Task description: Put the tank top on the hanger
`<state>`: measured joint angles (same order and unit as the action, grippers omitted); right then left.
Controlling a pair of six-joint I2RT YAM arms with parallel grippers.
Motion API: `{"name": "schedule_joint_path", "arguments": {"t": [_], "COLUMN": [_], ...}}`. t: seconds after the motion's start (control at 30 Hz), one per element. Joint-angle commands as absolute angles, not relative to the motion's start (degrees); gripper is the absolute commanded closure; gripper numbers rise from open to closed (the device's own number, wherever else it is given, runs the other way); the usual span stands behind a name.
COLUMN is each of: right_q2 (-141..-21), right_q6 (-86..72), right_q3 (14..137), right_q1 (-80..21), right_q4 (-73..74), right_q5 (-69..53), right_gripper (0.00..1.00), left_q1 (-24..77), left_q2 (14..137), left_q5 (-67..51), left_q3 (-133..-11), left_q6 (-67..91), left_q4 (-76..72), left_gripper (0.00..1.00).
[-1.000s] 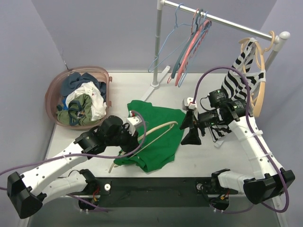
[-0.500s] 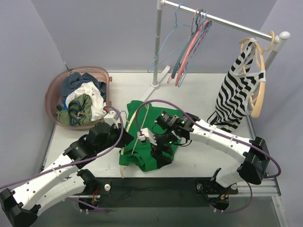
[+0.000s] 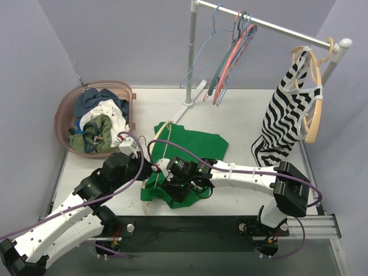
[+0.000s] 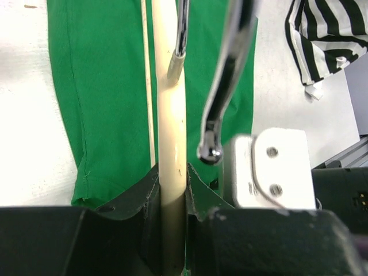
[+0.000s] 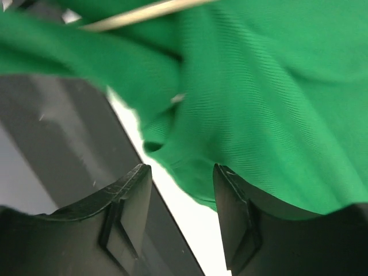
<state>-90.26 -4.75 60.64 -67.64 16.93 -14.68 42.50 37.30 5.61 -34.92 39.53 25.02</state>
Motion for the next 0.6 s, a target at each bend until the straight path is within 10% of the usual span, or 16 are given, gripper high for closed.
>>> {"name": "schedule_joint_path", "arguments": {"t": [0.0,0.43,0.57], "right_q2": [-91.8,-97.9,-94.7], "right_q6": [-13.7,-14.3,-10.2], "right_q3": [59.9,63.8,61.2], "right_q1": [-68.1,-69.7,-69.4], "right_q4": [13.2,15.6,14.9], "right_q5": [-8.0,-1.9,-0.9], "right_gripper": [0.52,0.49,0.77], "left_q1": [41.7,40.3,40.2], "left_q2": [36.1,33.5,32.6], "left_q5": [6.2,4.9,4.8], "left_q3": [-35.7,-33.2,-33.1], "left_q6": [36.6,36.4,35.4], "left_q4": [20.9,18.5,19.3], "left_gripper": [1.0,1.0,1.0]}}
